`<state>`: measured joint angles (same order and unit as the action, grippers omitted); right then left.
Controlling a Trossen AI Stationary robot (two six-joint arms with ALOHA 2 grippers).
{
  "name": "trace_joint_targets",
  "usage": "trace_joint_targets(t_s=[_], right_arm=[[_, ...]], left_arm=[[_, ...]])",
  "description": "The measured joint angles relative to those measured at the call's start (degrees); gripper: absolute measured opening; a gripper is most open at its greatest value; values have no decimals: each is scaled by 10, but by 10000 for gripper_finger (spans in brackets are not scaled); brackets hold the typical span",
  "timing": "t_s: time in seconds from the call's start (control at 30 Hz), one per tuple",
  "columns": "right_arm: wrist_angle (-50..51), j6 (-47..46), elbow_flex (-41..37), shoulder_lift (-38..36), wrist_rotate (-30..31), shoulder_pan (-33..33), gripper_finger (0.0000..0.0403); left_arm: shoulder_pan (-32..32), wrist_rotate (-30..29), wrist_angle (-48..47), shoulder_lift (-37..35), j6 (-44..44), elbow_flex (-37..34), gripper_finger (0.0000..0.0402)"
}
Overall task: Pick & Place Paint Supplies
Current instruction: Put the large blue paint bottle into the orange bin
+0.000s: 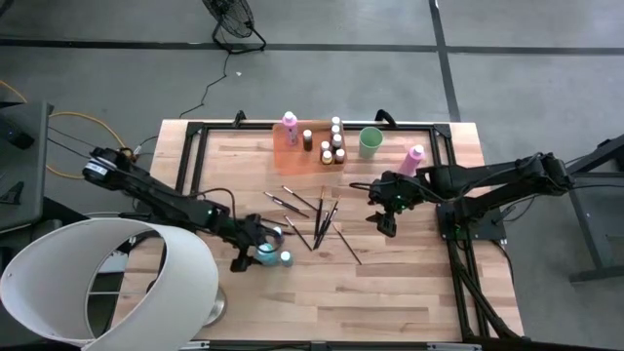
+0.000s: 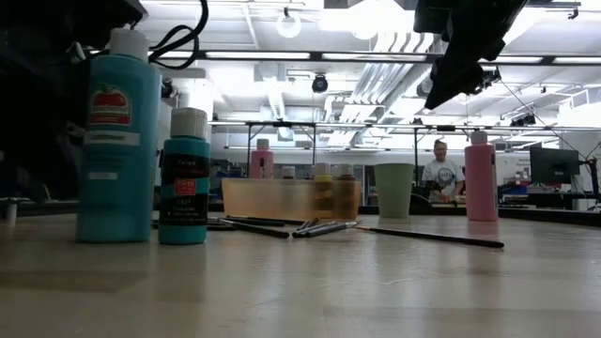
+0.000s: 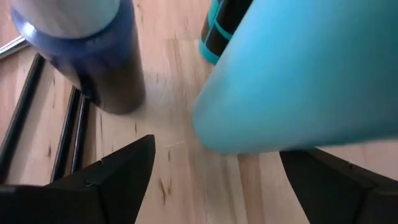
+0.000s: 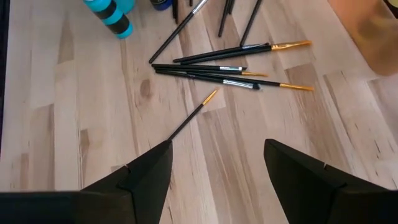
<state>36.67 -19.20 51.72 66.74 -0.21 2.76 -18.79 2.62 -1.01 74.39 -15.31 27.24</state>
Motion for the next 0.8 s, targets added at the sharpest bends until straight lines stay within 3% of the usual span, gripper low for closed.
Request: trace_joint_targets(t_s=[0.37,0.53,0.8], right_arm=[[1,-3,0,0,-15,0,246],[1,-2,0,0,-15,0,246],[1,0,0,0,-12,0,246]], left_arm=[[0,-20,49,10,-4,0,304],[0,-50,48,10,-5,0,329],[0,-47,61,10,-6,0,390]])
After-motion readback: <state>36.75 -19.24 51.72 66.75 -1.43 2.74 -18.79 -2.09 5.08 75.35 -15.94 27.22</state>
